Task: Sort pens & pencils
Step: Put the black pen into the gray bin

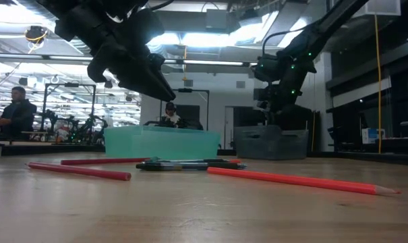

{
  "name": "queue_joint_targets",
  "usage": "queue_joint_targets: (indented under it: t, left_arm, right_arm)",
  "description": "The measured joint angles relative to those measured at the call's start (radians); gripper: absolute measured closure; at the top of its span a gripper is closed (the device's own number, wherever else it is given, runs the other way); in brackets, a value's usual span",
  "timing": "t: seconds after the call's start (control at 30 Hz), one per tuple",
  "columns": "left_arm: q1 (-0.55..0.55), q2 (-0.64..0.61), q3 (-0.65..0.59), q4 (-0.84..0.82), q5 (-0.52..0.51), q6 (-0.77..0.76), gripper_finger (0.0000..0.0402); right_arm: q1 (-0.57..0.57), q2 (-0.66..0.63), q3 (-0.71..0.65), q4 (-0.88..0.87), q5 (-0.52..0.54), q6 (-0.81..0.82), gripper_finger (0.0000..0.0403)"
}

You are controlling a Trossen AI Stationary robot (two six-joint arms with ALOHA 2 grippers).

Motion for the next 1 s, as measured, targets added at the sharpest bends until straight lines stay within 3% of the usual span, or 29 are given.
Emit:
queue_joint_targets:
  t: [0.23,0.43,0.53,1.0]
  left_arm:
    - [0.0,0.0,0.0,0.0,0.0,0.0,0.0302]
    - [0.0,0.0,0.0,0.0,0.0,0.0,0.0302]
    - [0.0,0.0,0.0,0.0,0.0,0.0,0.0302]
    - [0.019,-0.008,0.0,-0.055,-0.032,0.008,0.0302]
  right_arm:
    - [0.0,0.0,0.0,0.003,0.001,0.083,0.0373]
    - [0.0,0.0,0.0,0.005,0.015,0.131,0.0304]
    - [0.0,0.0,0.0,0.015,0.025,0.146,0.0288]
    - [0.053,-0.072,0.032,-0.031,0.089,0.243,0.0316]
